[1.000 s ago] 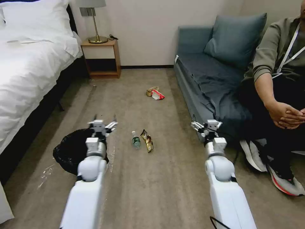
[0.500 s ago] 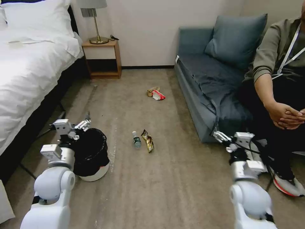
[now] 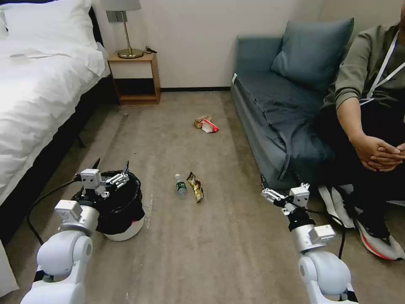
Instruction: Pick up the trash bin, then pick up the garbage on the floor and place it into the trash bin.
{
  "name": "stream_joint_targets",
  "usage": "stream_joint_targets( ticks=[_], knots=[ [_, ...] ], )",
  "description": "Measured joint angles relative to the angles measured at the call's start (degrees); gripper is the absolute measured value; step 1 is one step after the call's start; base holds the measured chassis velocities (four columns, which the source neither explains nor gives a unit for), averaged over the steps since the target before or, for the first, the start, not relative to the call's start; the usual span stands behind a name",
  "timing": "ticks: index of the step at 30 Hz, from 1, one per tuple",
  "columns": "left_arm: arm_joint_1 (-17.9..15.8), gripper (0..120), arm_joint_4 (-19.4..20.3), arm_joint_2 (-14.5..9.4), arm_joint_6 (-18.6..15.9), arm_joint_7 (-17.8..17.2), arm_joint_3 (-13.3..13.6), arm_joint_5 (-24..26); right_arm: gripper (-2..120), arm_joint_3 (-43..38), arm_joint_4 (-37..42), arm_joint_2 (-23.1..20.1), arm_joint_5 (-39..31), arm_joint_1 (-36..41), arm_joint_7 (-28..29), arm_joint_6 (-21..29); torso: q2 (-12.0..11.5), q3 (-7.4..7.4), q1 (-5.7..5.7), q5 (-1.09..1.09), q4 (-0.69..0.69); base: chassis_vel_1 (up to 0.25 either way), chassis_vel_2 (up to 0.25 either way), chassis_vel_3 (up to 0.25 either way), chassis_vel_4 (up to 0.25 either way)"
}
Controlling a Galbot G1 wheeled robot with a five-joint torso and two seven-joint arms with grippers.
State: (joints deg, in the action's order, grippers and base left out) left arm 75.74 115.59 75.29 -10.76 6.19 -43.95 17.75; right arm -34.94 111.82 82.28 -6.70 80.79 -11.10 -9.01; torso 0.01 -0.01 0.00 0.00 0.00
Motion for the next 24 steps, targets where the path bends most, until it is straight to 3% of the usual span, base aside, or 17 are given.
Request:
stream_joint_targets(
  ticks=[2, 4, 5, 7, 8, 9, 11, 12, 14, 15, 17, 24],
  knots=[
    [0.2, 100, 0.3, 0.4, -0.5, -2.0, 0.1, 0.5, 100, 0.1, -0.7, 0.0, 0.3, -0.2, 0.1, -0.7, 0.0, 0.00, 0.00, 0.00, 0.00, 0.000, 0.000, 0.000, 0.000],
    [0.3, 100, 0.9, 1.7, -1.8, -8.5, 0.1, 1.7, 100, -0.1, -1.1, 0.1, 0.6, -0.2, 0.1, -1.2, 0.0, 0.00, 0.00, 0.00, 0.00, 0.000, 0.000, 0.000, 0.000],
    [0.3, 100, 0.9, 1.7, -1.8, -8.5, 0.1, 1.7, 100, -0.1, -1.1, 0.1, 0.6, -0.2, 0.1, -1.2, 0.0, 0.00, 0.00, 0.00, 0.00, 0.000, 0.000, 0.000, 0.000],
    [-0.4, 100, 1.6, 2.8, -4.2, -18.7, 0.2, 4.7, 100, -0.3, -1.3, 0.3, 0.8, 0.4, -0.1, -1.6, 0.0, 0.00, 0.00, 0.00, 0.00, 0.000, 0.000, 0.000, 0.000],
    [-0.4, 100, 1.6, 2.8, -4.2, -18.7, 0.2, 4.7, 100, -0.3, -1.3, 0.3, 0.8, 0.4, -0.1, -1.6, 0.0, 0.00, 0.00, 0.00, 0.00, 0.000, 0.000, 0.000, 0.000],
    [-0.8, 100, 1.7, 3.1, -5.1, -22.3, 0.4, 5.8, 100, -0.3, -1.4, 0.4, 1.1, 0.4, -0.1, -1.8, 0.0, 0.00, 0.00, 0.00, 0.00, 0.000, 0.000, 0.000, 0.000],
    [-2.8, 100, 1.5, 3.9, -8.4, -32.5, 0.6, 9.2, 100, -0.3, -1.8, 0.7, 2.1, 0.3, 0.8, -2.0, 0.0, 0.00, 0.00, 0.00, 0.01, 0.000, 0.000, 0.000, 0.000],
    [-2.8, 100, 1.5, 3.9, -8.4, -32.5, 0.6, 9.2, 100, -0.3, -1.8, 0.7, 2.1, 0.3, 0.8, -2.0, 0.0, 0.00, 0.00, 0.00, 0.01, 0.000, 0.000, 0.000, 0.000],
    [-4.4, 100, 0.4, 3.8, -11.5, -38.9, 0.2, 14.1, 100, -0.3, -1.8, 0.9, 2.2, 0.4, 1.1, -2.0, 0.0, 0.00, 0.00, 0.00, 0.00, 0.000, 0.000, 0.000, 0.000],
    [-4.4, 100, 0.4, 3.8, -11.5, -38.9, 0.2, 14.1, 100, -0.3, -1.8, 0.9, 2.2, 0.4, 1.1, -2.0, 0.0, 0.00, 0.00, 0.00, 0.00, 0.000, 0.000, 0.000, 0.000],
    [-6.0, 100, -1.7, 3.6, -14.4, -44.5, -0.1, 20.7, 100, -0.4, -1.5, 1.1, 2.3, 0.4, 0.8, -2.1, 0.0, 0.00, 0.00, 0.00, 0.01, 0.000, 0.000, 0.000, 0.000],
    [-8.1, 100, -7.9, 5.0, -12.4, -51.6, -1.0, 28.6, 100, -0.5, -1.5, 0.9, 3.2, 0.3, 0.3, -2.1, 0.0, 0.01, 0.00, -0.01, 0.01, 0.000, 0.000, 0.000, 0.000]
  ],
)
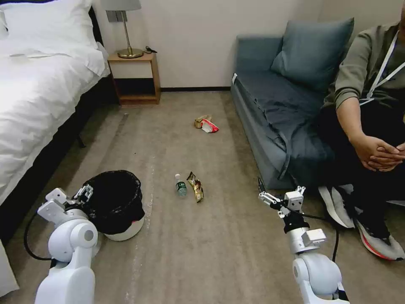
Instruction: Pick up the trash bin, then pick up the garbage on the floor and place it into the trash bin.
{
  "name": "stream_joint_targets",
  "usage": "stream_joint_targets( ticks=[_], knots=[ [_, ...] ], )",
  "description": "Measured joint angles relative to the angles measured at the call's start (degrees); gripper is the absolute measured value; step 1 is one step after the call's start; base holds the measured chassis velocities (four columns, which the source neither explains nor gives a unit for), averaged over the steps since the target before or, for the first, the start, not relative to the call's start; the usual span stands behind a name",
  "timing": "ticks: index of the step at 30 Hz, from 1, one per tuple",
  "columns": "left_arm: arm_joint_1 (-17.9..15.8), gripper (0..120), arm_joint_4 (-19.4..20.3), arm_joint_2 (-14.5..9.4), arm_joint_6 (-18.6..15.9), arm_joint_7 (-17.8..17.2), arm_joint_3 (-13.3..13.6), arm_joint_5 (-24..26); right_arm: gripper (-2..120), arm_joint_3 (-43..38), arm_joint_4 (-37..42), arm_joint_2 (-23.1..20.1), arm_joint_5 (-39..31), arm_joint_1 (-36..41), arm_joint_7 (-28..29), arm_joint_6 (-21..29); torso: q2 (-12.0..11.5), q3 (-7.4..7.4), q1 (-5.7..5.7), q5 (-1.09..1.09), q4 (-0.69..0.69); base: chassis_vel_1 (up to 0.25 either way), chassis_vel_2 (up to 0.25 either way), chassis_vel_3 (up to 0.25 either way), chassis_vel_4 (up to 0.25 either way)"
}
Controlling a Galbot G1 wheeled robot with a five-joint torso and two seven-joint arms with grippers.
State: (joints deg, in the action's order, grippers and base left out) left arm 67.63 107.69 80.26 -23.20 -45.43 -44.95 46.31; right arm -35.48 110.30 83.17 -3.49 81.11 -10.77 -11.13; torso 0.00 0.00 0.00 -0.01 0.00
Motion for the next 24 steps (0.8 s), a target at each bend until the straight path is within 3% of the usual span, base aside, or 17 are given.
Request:
stream_joint_targets(
  ticks=[8, 17, 24],
  knots=[
    [-1.2, 100, -5.0, 0.1, 1.2, -2.0, -0.6, 3.4, 100, -0.2, -0.2, 0.5, 0.7, 0.7, -0.3, -0.9, 0.0, 0.00, 0.00, 0.01, 0.00, 0.000, 0.000, 0.000, 0.000],
    [-2.3, 100, -8.8, 0.2, 1.8, 0.1, -0.3, 5.7, 100, -0.3, -0.3, 1.0, 1.1, 1.5, -1.5, -2.1, 0.0, 0.00, 0.00, 0.00, 0.00, 0.000, 0.000, 0.000, 0.000],
    [-2.2, 80, -9.9, 0.4, 1.6, 1.8, 0.4, 6.0, 100, -0.4, -0.2, 1.4, 1.2, 2.1, -1.7, -3.1, 0.0, 0.00, 0.00, 0.01, 0.00, 0.000, 0.000, 0.000, 0.000]
  ],
)
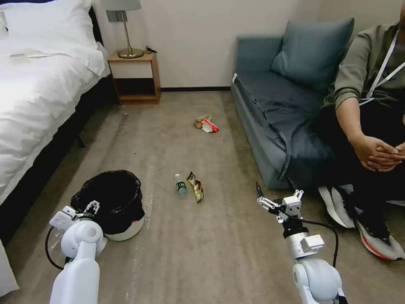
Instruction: Pick up the trash bin, then pick up the garbage on the floor and place it into the trash bin.
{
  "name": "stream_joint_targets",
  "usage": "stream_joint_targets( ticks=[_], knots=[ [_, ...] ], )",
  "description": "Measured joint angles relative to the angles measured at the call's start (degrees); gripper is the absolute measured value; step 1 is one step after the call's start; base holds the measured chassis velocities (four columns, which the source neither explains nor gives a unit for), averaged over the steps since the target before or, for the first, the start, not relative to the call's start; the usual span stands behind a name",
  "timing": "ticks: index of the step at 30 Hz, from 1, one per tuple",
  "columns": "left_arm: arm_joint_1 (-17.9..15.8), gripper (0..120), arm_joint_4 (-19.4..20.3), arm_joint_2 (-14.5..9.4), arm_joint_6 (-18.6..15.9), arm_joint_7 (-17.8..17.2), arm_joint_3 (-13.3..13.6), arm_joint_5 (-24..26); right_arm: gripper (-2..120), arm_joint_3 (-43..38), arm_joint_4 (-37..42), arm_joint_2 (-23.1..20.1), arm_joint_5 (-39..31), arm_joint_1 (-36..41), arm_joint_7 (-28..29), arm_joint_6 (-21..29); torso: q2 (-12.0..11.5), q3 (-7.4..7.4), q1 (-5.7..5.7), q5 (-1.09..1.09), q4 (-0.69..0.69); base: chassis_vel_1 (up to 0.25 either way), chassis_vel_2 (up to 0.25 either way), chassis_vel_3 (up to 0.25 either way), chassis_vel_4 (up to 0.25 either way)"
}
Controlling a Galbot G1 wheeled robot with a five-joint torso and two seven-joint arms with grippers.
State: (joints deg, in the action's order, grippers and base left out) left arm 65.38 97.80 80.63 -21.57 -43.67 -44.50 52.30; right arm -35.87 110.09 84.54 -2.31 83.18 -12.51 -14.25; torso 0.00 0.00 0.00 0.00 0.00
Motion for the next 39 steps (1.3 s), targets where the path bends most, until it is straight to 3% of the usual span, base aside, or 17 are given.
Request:
stream_joint_targets(
  ticks=[1, 7, 18, 19, 28, 32, 35, 37, 39],
  knots=[
    [0.0, 80, 0.0, 0.0, 0.0, 0.0, 0.0, 0.0, 100, 0.0, 0.0, 0.0, 0.0, 0.0, 0.0, 0.0, 0.0, 0.00, 0.00, 0.00, 0.00, 0.000, 0.000, 0.000, 0.000],
    [-0.3, 50, -0.7, 0.6, 0.2, 0.4, 0.1, 0.1, 100, -0.2, 0.0, 0.1, 0.0, 0.4, -0.4, -0.8, 0.0, 0.00, 0.00, 0.00, 0.00, 0.000, 0.000, 0.000, 0.000],
    [0.3, 15, -1.4, 0.7, 1.5, 0.5, -0.3, -0.5, 100, -0.3, -0.4, 0.2, 0.0, 0.4, -0.6, -1.0, 0.0, 0.00, 0.00, 0.02, 0.00, 0.000, 0.000, 0.000, 0.000],
    [0.5, 7, -1.4, 0.6, 1.7, 0.6, -0.4, -0.7, 100, -0.3, -0.4, 0.2, 0.0, 0.4, -0.6, -1.1, 0.0, -0.01, 0.00, 0.02, 0.00, 0.000, 0.000, 0.000, 0.000],
    [2.2, 4, 1.0, 0.5, 1.4, 2.0, -0.4, -2.4, 100, -0.2, -0.5, -0.1, -0.1, 0.3, -0.3, -1.3, 0.0, 0.00, 0.00, -0.05, 0.00, 0.000, 0.000, 0.000, 0.000],
    [3.2, 4, 4.0, 0.4, 1.6, 3.9, -0.8, -7.9, 100, -0.1, -0.4, -0.2, -0.1, -0.1, 1.2, -1.6, 0.0, 0.00, 0.00, -0.02, 0.00, 0.000, 0.000, 0.000, 0.000],
    [3.5, 4, 4.9, 0.4, 1.6, 4.5, -1.0, -9.1, 100, -0.1, -0.4, -0.1, -0.2, -0.2, 1.7, -1.8, 0.0, 0.00, 0.00, -0.01, 0.00, 0.000, 0.000, 0.000, 0.000],
    [5.3, 4, 9.5, -0.3, 1.1, 9.0, -1.8, -15.6, 100, 0.2, -0.1, -0.2, -1.3, -0.3, 3.4, -1.8, 0.0, 0.00, 0.00, -0.01, 0.00, 0.000, 0.000, 0.000, 0.000],
    [5.9, 4, 11.5, -0.6, 0.5, 11.1, -2.2, -17.8, 100, 0.4, 0.1, -0.3, -1.7, -0.4, 4.3, -1.9, 0.0, 0.00, 0.00, 0.01, 0.00, 0.000, 0.000, 0.000, 0.000]
  ],
)
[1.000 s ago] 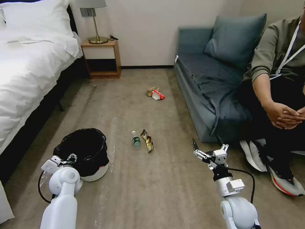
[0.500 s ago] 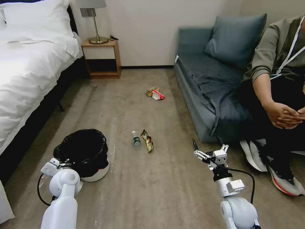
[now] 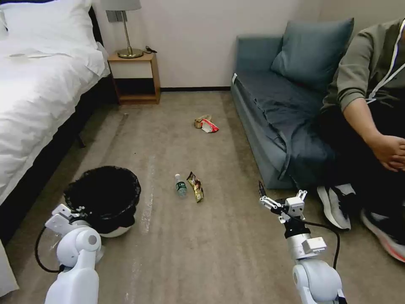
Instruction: Pick up the trash bin, then pick up the garbage on the floor and place it into the trash bin.
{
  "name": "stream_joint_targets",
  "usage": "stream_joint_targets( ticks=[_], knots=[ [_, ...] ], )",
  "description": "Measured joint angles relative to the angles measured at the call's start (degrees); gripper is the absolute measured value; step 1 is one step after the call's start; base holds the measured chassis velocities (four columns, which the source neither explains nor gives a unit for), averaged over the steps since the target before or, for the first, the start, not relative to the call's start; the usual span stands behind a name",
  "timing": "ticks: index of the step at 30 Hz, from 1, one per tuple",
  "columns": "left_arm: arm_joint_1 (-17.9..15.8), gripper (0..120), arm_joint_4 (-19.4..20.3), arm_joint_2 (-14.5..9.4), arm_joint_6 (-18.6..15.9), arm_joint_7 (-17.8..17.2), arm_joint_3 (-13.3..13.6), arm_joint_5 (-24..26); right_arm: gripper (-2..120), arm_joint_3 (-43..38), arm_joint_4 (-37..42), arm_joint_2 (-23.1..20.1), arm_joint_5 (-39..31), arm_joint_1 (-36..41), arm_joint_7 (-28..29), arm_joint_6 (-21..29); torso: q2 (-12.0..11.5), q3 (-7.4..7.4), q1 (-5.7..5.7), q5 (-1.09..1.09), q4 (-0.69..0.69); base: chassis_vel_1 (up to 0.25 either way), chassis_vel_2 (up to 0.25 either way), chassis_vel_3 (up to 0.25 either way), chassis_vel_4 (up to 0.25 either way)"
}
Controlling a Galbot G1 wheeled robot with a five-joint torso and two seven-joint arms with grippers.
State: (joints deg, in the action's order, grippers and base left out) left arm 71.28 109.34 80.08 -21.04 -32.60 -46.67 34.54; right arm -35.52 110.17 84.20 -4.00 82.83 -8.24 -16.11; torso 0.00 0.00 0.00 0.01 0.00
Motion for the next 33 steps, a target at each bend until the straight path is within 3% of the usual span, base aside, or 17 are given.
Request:
stream_joint_targets(
  ticks=[1, 6, 8, 13, 17, 19, 24, 33],
  knots=[
    [0.6, 4, 1.9, -0.2, -0.7, 2.0, -0.2, -1.7, 100, 0.2, 0.1, -0.1, -0.6, -0.2, 1.0, -0.1, 0.0, 0.00, 0.00, 0.00, 0.00, 0.000, 0.000, 0.000, 0.000],
    [1.5, 4, 7.1, -0.6, -3.6, 3.9, 0.1, -3.6, 100, 1.5, 0.4, -0.1, -2.0, -0.8, 4.6, -0.1, 0.0, 0.00, 0.00, 0.00, 0.00, 0.000, 0.000, 0.000, 0.000],
    [1.8, 4, 10.4, -0.3, -5.7, 2.7, 0.6, -4.5, 100, 2.0, 0.6, 0.0, -2.3, -0.8, 5.1, -0.5, 0.0, 0.00, 0.00, -0.01, 0.01, 0.000, 0.000, 0.000, 0.000],
    [2.6, 4, 14.2, 0.3, -7.3, -0.1, 0.9, -6.2, 100, 2.3, 0.3, 0.3, -2.4, -0.8, 5.1, -1.4, 0.0, 0.00, 0.00, -0.01, 0.00, 0.000, 0.000, 0.000, 0.000],
    [3.1, 4, 14.9, 0.3, -7.6, 0.1, 0.4, -6.2, 100, 2.2, -0.1, 0.4, -2.2, -0.8, 4.7, -2.1, 0.0, 0.00, 0.00, 0.00, 0.01, 0.000, 0.000, 0.000, 0.000],
    [3.9, 4, 14.8, -0.1, -7.7, 3.6, -0.8, -7.5, 100, 2.1, -0.7, 0.6, -1.6, -0.8, 4.6, -3.0, 0.0, 0.00, 0.00, -0.01, 0.00, 0.000, 0.000, 0.000, 0.000],
    [4.7, 4, 13.6, -0.6, -7.9, 8.1, -1.5, -10.4, 100, 1.9, -1.4, 1.0, -1.0, -0.8, 4.6, -3.8, 0.0, 0.00, 0.00, -0.02, 0.00, 0.000, 0.000, 0.000, 0.000],
    [4.5, 4, 12.8, 0.1, -7.5, 8.5, -1.0, -11.9, 100, 1.5, -1.7, 1.6, 0.2, -1.0, 5.8, -3.5, 0.0, 0.00, 0.00, -0.01, 0.00, 0.000, 0.000, 0.000, 0.000]
  ],
)
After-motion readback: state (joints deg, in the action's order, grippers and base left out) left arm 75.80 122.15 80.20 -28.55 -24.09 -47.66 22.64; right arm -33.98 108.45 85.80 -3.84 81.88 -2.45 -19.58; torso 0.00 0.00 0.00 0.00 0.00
